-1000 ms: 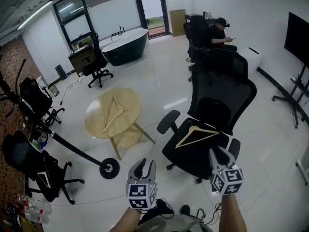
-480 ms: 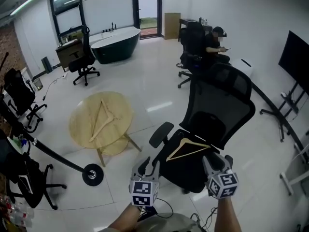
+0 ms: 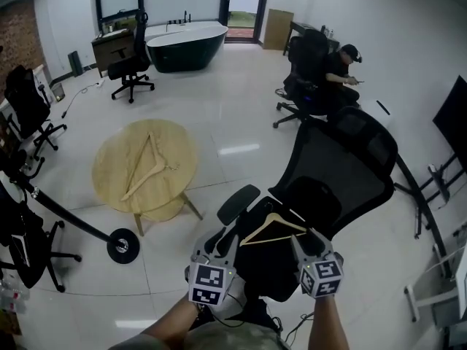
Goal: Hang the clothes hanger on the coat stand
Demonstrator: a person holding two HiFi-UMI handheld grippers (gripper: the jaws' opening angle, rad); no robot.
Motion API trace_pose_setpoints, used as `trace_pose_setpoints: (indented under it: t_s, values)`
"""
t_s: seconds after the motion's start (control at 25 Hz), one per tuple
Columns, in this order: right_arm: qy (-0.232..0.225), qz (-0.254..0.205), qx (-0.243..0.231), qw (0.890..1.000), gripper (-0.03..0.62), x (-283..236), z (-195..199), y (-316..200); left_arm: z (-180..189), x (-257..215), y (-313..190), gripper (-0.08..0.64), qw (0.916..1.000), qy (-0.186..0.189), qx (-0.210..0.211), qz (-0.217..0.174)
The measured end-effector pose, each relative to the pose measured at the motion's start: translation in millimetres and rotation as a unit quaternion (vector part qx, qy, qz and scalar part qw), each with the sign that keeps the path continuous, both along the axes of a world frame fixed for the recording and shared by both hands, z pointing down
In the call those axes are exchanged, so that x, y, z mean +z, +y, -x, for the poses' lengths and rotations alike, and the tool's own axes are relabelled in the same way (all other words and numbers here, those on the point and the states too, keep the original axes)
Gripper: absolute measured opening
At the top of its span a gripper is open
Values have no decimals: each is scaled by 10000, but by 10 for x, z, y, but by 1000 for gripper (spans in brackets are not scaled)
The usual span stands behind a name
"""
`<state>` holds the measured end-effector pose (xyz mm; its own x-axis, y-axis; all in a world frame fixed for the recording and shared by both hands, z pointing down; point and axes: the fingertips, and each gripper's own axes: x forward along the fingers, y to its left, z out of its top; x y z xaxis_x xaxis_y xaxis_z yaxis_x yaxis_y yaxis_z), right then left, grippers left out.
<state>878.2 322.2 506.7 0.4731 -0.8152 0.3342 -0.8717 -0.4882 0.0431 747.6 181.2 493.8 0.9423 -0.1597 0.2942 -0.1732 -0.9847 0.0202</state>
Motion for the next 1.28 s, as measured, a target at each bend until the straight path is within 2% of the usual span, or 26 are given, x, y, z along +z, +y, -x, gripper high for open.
trace_pose_setpoints:
  t_s: [0.12,0.2,0.4,0.56,0.64,0.72,0.92,1.12,1.28]
  values:
    - [-2,222,-337,9992,171,239,-558,-283,-516,100,-186,92,9997,-23,-204,-160]
    - [-21,347,-547,9979,176,379,-1000,-420,-953,184,-250,52,9991,-42,-372,-192]
    - [20,647,-1043,9924,176,804,-2218,-812,-2284,565,-431,28,9976,-101,-688,-42]
    - [-21,1030,-1481,9836,176,1483,-2993,-1163,-3136,1136,-736,29,9955,-258,-892,205]
    - [-70,1335,-1747,9755,176,1921,-3358,-1303,-3501,1475,-826,32,9941,-369,-955,369]
    - [-136,1691,-2036,9642,212,2396,-3679,-1439,-3829,1830,-909,58,9920,-529,-1003,552]
    - [-334,2458,-2593,9334,209,3745,-4232,-1718,-4470,2894,-1147,100,9861,-942,-1020,913]
    - [-566,2759,-2670,9216,212,4943,-4751,-1863,-5017,3818,-1335,100,9842,-1118,-992,945]
    - [-719,3235,-2761,9022,212,5915,-5221,-1814,-5387,4402,-1390,100,9824,-1260,-959,988]
